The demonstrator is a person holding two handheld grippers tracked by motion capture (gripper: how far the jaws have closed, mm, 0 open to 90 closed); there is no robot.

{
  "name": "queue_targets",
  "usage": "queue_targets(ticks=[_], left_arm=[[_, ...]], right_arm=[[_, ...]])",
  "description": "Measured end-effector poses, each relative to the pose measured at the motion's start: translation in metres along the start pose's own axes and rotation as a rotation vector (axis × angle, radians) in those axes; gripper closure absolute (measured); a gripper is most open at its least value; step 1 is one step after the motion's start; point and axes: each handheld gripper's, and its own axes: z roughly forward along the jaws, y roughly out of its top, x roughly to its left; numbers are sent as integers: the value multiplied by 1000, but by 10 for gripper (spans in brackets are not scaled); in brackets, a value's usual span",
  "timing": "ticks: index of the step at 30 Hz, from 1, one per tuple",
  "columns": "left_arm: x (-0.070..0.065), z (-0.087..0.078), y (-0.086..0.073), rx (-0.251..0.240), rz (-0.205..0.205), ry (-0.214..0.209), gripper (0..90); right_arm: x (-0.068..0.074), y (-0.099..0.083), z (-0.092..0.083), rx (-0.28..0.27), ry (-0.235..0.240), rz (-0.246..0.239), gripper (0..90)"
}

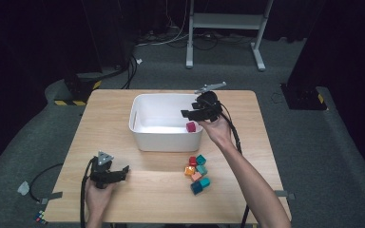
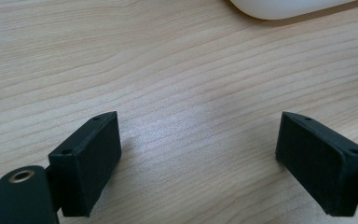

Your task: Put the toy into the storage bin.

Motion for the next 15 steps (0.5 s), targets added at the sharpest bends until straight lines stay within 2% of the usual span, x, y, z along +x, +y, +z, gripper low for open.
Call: queue_targets(ticks=[9, 15], left_arm=[[0, 0, 0, 0, 0, 0, 141], [0, 0, 0, 0, 0, 0, 141]], right_arm=[[-3, -19, -30, -72, 7, 9, 421], [-4, -34, -46, -101, 9, 14, 425]])
